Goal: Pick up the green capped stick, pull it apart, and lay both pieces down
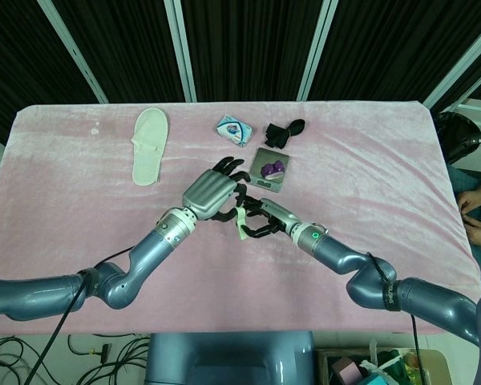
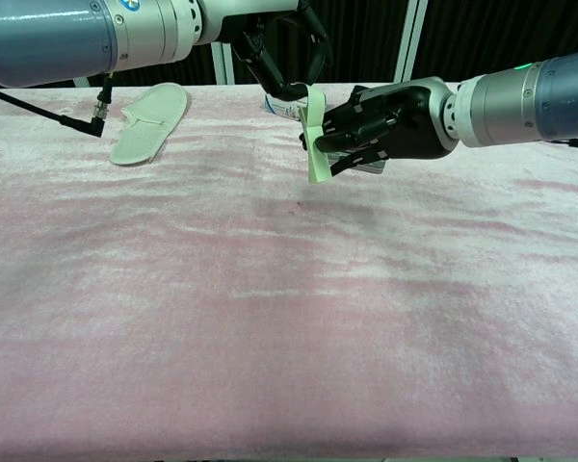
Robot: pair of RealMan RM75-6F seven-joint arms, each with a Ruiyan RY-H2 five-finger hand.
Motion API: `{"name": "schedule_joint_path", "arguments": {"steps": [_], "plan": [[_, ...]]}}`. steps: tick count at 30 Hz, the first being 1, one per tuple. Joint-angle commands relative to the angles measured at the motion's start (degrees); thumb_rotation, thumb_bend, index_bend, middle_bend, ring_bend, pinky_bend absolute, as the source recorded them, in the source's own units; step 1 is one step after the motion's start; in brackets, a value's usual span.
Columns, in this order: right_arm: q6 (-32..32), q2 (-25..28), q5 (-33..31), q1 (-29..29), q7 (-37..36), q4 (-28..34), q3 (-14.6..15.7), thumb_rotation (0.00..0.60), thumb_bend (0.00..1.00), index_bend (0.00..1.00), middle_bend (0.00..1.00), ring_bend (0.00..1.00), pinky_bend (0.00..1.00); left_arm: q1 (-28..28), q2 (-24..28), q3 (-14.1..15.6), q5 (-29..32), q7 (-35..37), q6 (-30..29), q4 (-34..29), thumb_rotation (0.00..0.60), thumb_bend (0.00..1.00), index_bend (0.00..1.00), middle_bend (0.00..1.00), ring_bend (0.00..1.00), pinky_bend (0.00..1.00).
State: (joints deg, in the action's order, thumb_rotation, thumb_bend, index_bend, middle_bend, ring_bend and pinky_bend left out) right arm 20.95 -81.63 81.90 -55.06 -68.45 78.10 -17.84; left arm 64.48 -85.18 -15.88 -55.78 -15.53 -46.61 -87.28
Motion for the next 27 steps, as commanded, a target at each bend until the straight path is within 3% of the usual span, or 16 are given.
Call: {"name": "schedule_joint_path", "arguments": {"steps": [1, 12, 27], "plan": [[0.3, 0.0, 0.2, -0.2, -0.3, 0.1, 0.3, 0.6, 0.46, 0.54, 0.0, 0.01, 0.13, 0.1, 0.0, 0.1, 0.1, -0.1, 0.0, -0.1, 0.6, 0.45, 0.68, 0.25, 0.0, 0.0], [1.6, 0.6, 0.9, -0.3, -2.0, -0.4, 2.2, 0.6, 0.51, 0.62, 0.0, 0.01, 0.13, -0.2, 0.8, 0.3, -0.3, 0.3, -0.2, -0.9, 0.6, 0.45, 0.68, 0.25, 0.0, 0.0], [3.8, 3.5, 4.2, 2.3, -3.1, -3.4, 8.4, 0.6, 0.51, 0.66, 0.0, 0.0, 0.13, -3.0, 6.4, -0.1, -1.7, 2.7, -2.1, -4.0, 0.6, 0.45, 0.68, 0.25, 0.0, 0.0]]}}
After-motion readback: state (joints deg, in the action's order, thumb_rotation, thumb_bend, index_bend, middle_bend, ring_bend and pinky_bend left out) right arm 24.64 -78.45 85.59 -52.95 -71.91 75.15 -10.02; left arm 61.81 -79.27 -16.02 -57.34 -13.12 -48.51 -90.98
